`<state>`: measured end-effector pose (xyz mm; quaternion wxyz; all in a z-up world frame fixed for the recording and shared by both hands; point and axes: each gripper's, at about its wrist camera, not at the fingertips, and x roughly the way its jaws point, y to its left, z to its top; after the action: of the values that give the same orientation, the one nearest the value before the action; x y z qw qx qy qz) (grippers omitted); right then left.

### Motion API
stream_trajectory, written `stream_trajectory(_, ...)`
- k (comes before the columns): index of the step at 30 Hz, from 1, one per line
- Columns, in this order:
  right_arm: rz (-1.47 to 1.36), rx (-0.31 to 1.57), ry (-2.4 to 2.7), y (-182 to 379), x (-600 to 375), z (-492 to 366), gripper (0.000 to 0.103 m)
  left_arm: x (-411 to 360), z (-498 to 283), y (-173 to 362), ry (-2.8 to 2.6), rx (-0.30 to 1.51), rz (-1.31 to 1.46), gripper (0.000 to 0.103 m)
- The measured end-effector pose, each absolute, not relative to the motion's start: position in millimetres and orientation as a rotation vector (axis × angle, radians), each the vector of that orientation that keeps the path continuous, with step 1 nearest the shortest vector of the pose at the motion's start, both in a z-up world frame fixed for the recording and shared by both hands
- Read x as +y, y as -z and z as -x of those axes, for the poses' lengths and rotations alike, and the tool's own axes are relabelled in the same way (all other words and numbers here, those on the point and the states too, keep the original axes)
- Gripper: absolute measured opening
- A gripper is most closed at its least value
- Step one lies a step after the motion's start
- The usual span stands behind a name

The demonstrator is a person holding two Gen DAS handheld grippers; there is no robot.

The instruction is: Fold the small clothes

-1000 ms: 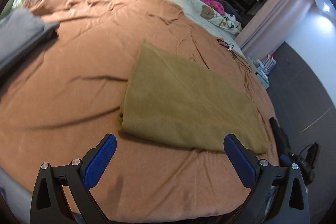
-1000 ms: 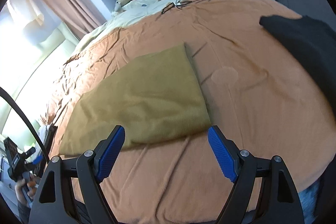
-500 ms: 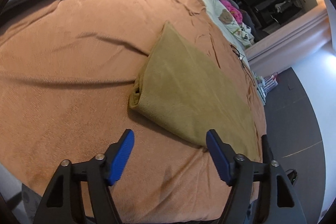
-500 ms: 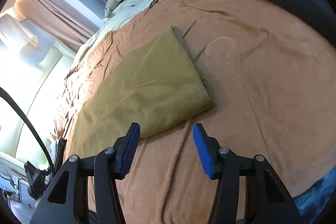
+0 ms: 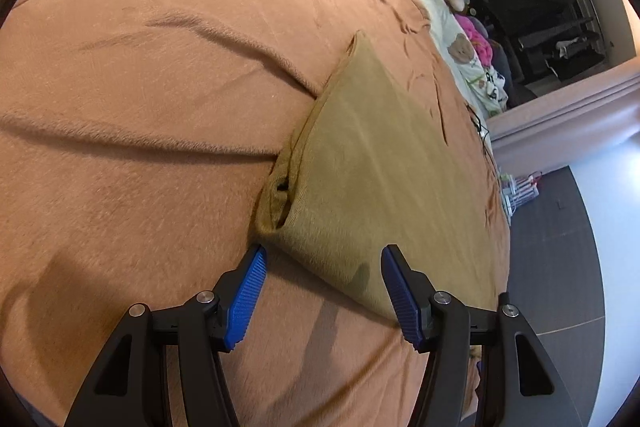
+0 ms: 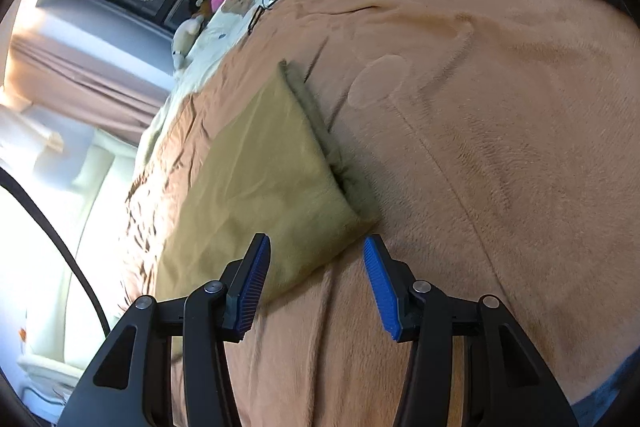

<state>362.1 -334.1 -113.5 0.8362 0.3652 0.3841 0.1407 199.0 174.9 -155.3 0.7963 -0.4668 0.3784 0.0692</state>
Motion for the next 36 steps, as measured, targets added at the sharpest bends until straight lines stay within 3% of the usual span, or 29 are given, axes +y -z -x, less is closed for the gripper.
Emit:
stream_trajectory(11,-0.868,0.812,-0.318,138,-333,-376,0.047,174,-194,161,-0.253,0.730,1.072,0.057)
stream_trajectory(12,-0.875,0.808,-0.314,138,-333,-377,0.046,174,-196,161,-0.266,0.728,1.067,0.054)
stream_trajectory(14,-0.869,0.807,-0.307,138,-330,-381,0.022,176,-197,162,-0.287,0.733,1.064,0.029)
stream_trajectory(16,-0.859,0.810,-0.314,137,-329,-384,0.007,182,-198,167,-0.299,0.743,1.084,0.013)
stream_trajectory(17,-0.847,0.803,-0.316,134,-328,-384,0.004,185,-199,168,-0.294,0.742,1.094,0.008)
stream_trajectory(36,-0.739,0.770,-0.342,92,-319,-336,0.001,198,-161,100,-0.250,0.657,0.975,0.005)
